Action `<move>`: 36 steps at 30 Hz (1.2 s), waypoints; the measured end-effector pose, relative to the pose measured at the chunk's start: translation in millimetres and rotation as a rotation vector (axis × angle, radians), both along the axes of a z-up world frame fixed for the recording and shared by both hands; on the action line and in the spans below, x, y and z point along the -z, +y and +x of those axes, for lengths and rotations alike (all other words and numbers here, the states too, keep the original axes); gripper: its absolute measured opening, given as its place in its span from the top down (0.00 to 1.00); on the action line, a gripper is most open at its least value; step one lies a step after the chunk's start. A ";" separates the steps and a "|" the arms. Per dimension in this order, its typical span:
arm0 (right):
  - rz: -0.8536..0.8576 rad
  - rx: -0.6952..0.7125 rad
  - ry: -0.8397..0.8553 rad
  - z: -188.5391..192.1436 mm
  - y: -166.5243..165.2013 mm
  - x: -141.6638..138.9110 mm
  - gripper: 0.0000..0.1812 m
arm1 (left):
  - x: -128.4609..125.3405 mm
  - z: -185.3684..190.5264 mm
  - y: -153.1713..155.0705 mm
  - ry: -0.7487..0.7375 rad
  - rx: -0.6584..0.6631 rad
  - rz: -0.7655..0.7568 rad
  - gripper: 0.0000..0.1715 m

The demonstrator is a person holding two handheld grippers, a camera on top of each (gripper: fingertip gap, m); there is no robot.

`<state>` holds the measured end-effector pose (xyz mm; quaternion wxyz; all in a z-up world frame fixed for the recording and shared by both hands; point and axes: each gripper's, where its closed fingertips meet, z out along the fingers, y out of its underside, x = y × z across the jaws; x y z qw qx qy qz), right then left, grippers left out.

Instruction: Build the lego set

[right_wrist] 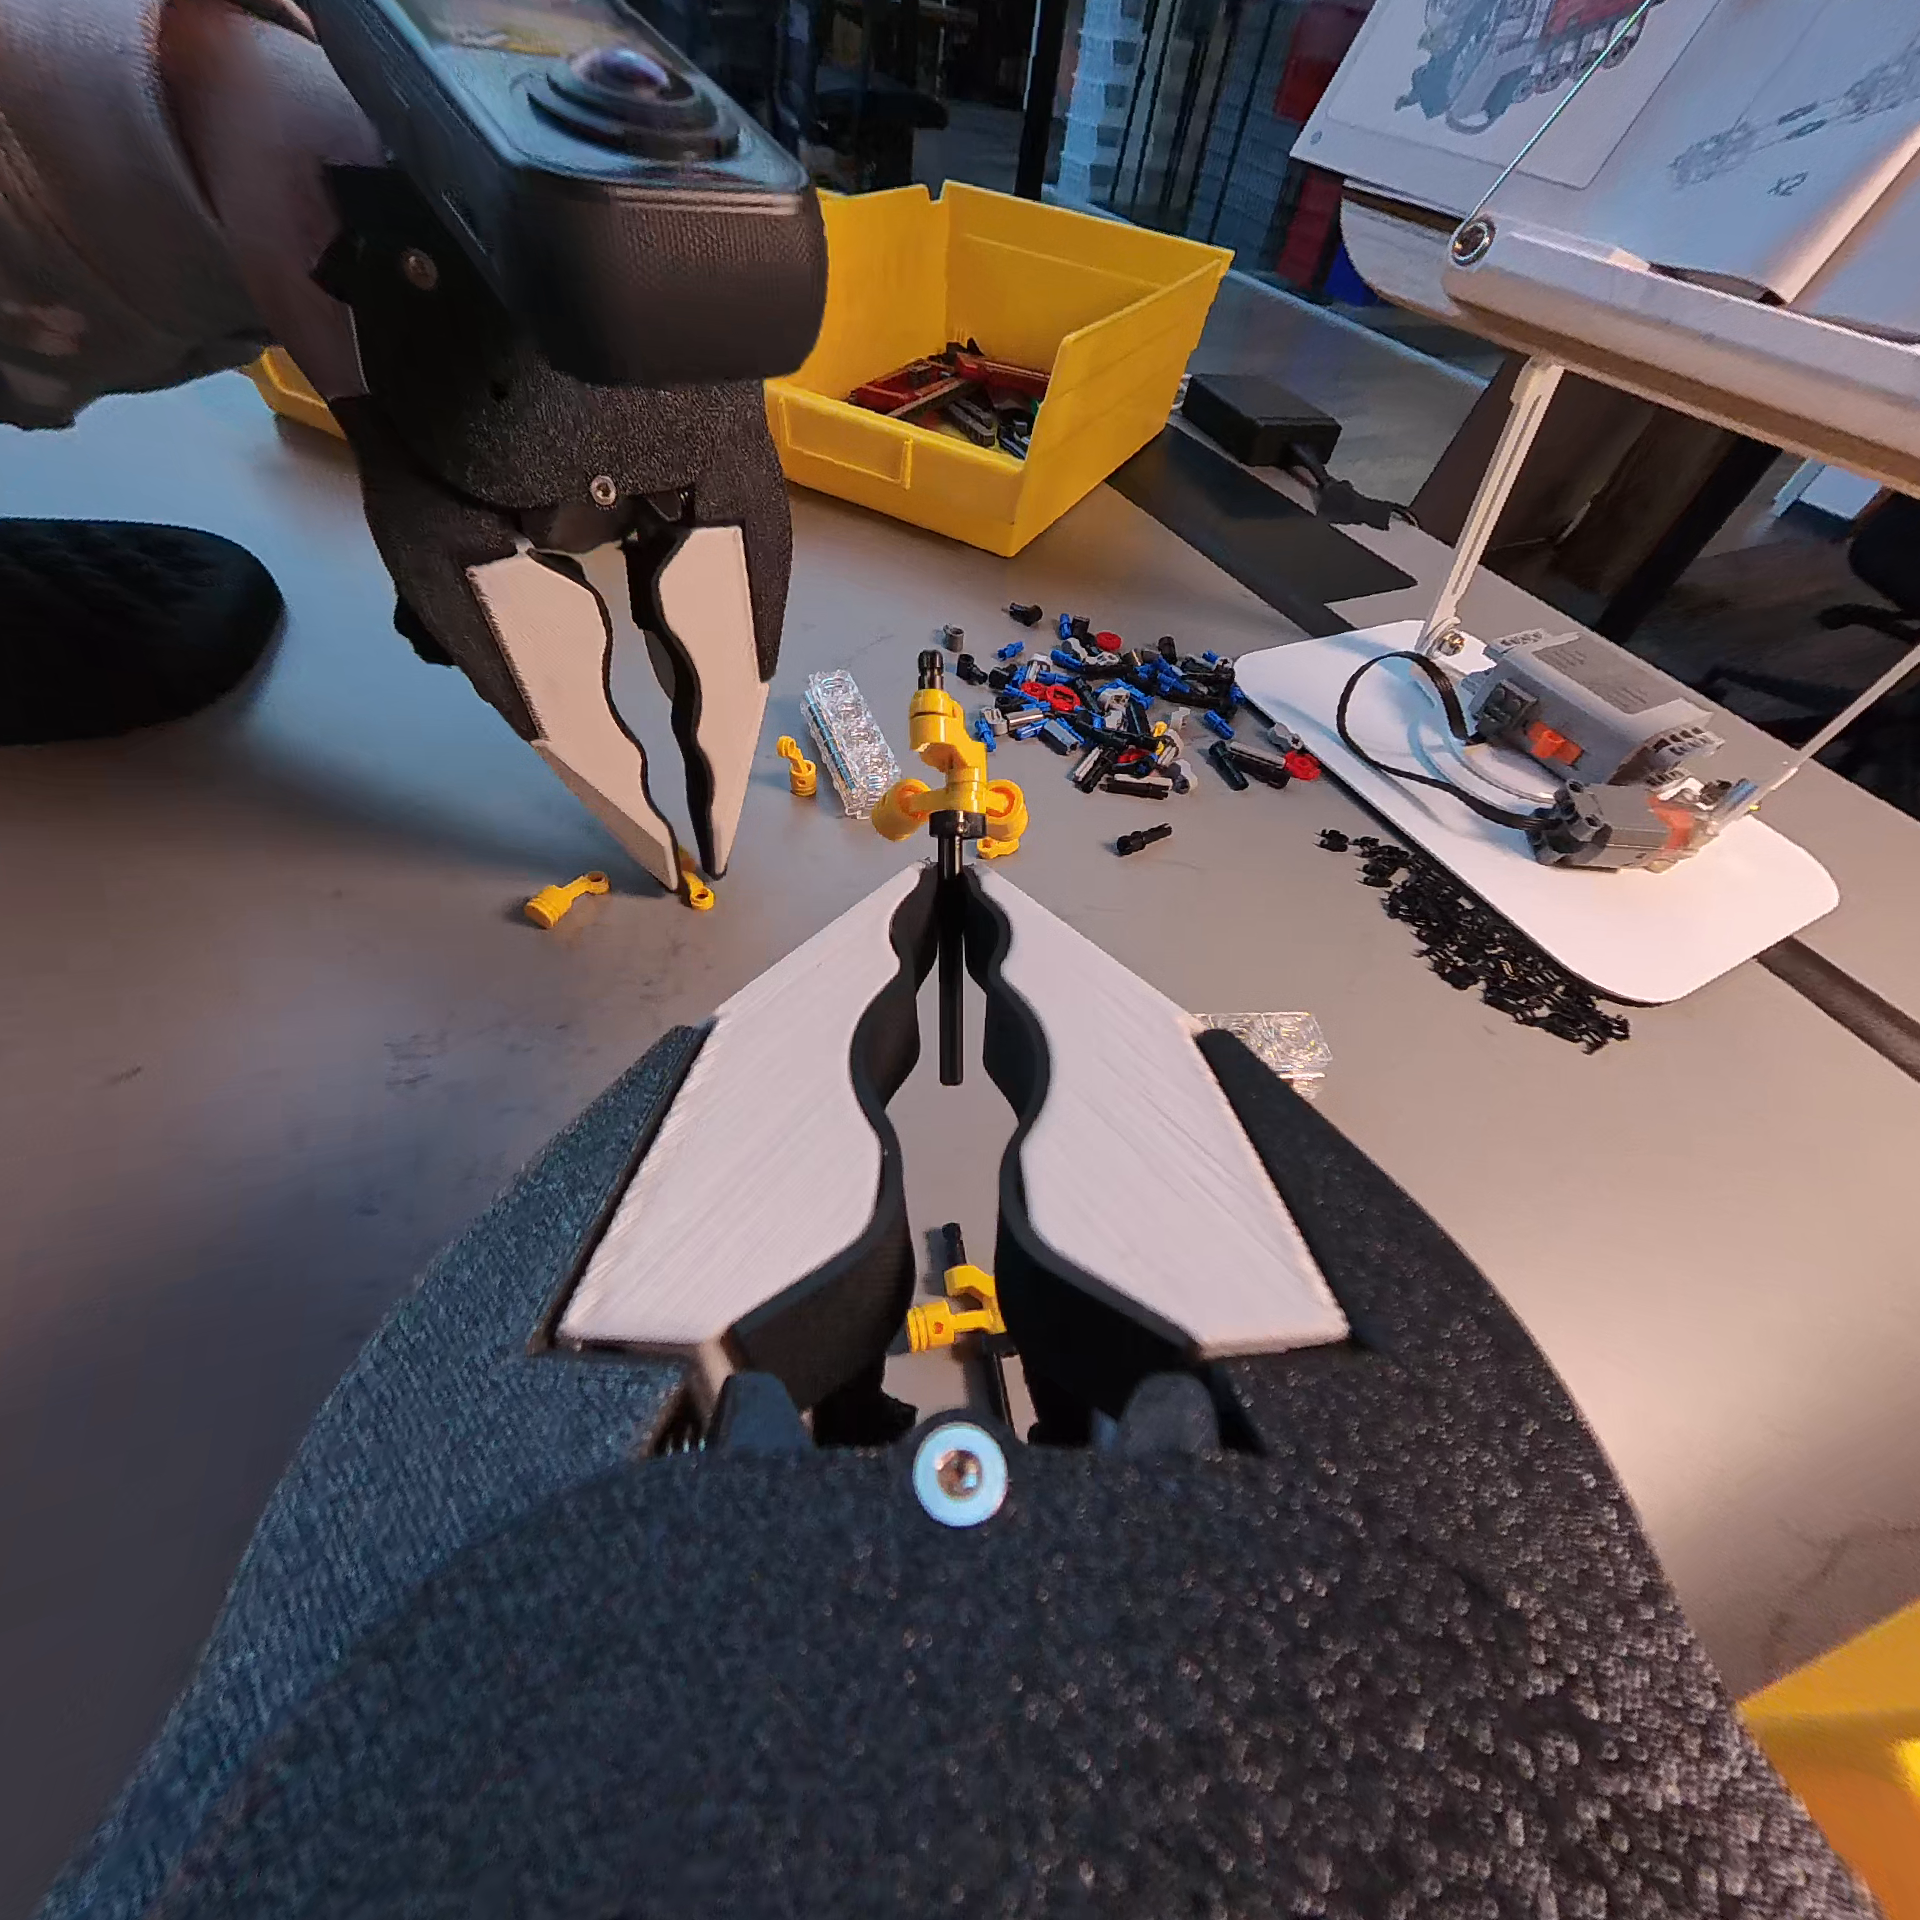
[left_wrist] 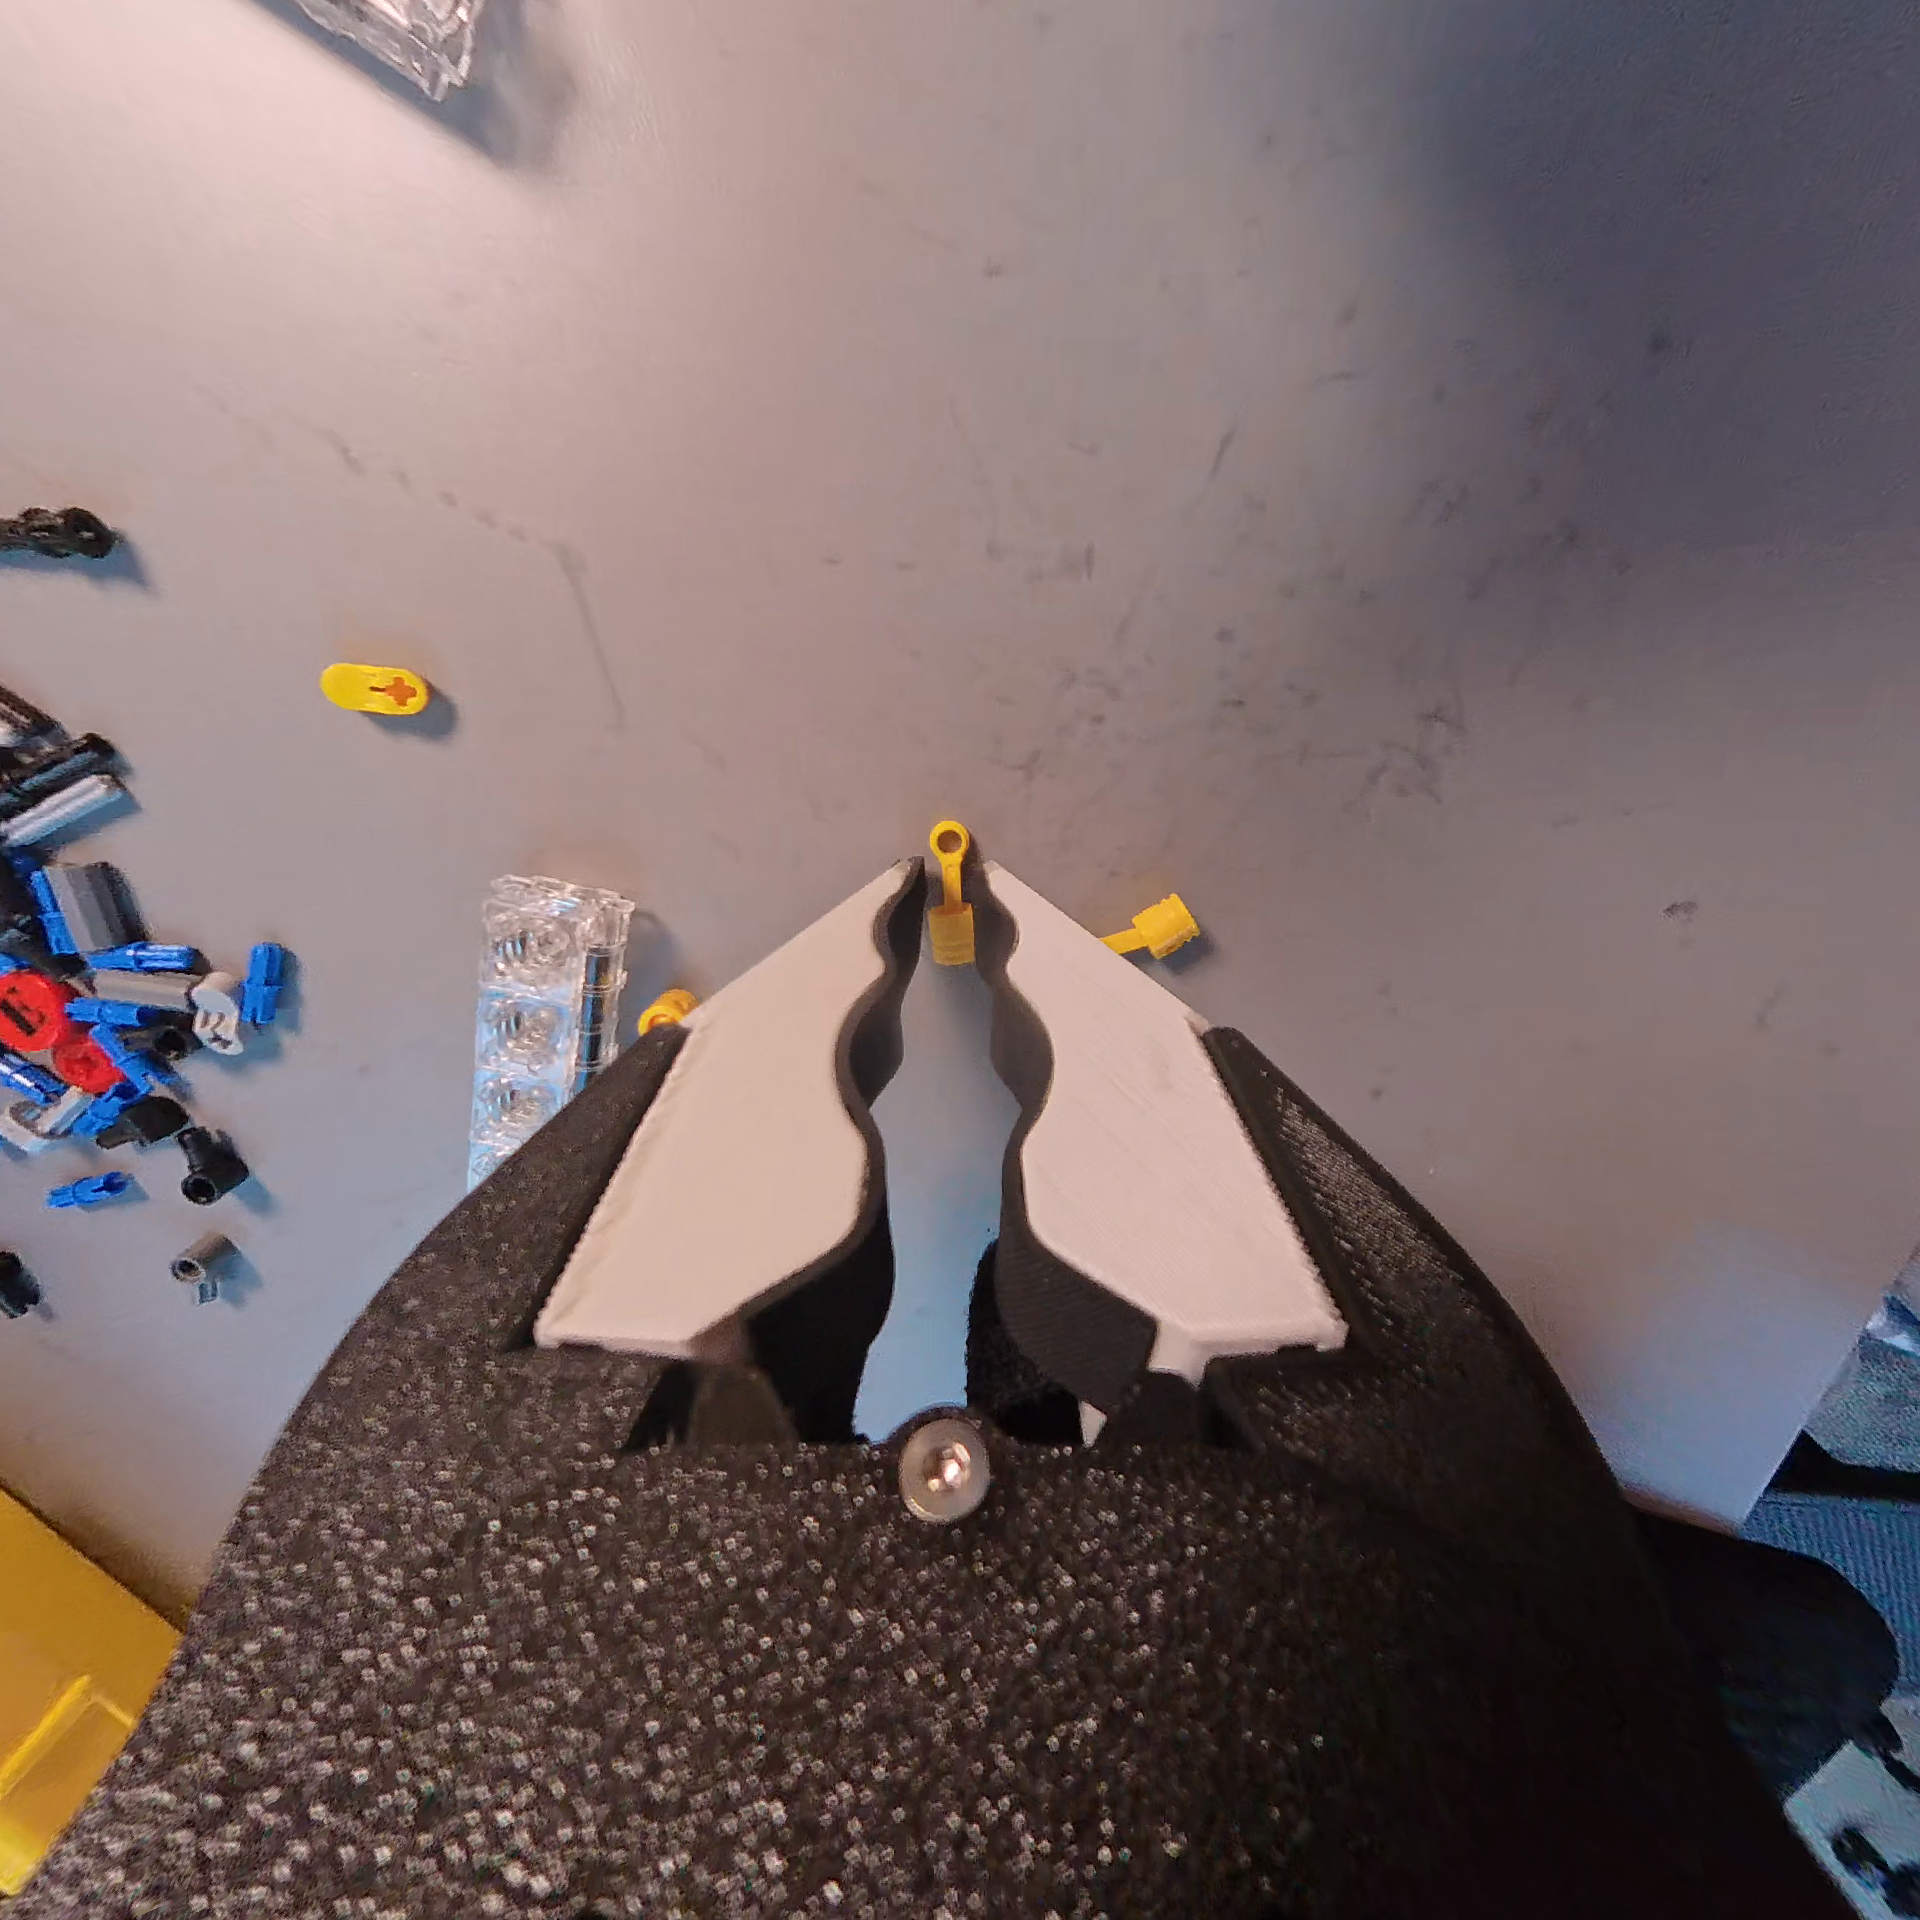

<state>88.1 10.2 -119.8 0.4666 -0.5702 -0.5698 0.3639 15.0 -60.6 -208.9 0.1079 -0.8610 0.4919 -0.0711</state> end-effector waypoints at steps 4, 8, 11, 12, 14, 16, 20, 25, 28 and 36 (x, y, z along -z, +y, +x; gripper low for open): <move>0.003 0.012 0.005 2.7 4.0 -2.2 0.98 | 3.0 0.0 -0.4 0.016 0.003 -0.013 0.98; 0.002 0.028 0.016 5.7 8.9 -5.1 0.98 | -7.6 14.6 12.5 -0.138 -0.034 0.067 0.98; 0.002 0.043 0.027 8.3 12.9 -7.7 0.98 | -33.0 38.6 24.4 -0.448 -0.069 0.182 0.98; -0.001 0.047 0.029 9.0 14.3 -8.0 0.98 | -40.2 43.5 26.7 -0.541 -0.080 0.222 0.98; -0.010 0.053 0.032 9.9 16.3 -7.6 0.98 | -47.9 47.7 28.5 -0.683 -0.089 0.302 0.98; -0.014 0.054 0.030 9.8 17.0 -6.2 0.98 | -42.7 47.1 22.9 -0.747 -0.086 0.313 0.98; -0.012 0.052 0.015 8.4 16.3 -1.9 0.98 | -25.0 39.0 9.8 -0.672 -0.026 0.319 0.98; -0.017 0.052 0.006 7.5 16.4 1.8 0.98 | -4.7 26.9 2.2 -0.542 0.009 0.293 0.98; -0.021 0.054 0.007 7.8 17.3 2.2 0.98 | -3.8 23.8 1.1 -0.530 0.014 0.295 0.98; -0.027 0.051 0.001 6.9 16.8 4.5 0.98 | -0.5 16.5 -2.7 -0.364 0.007 0.193 0.94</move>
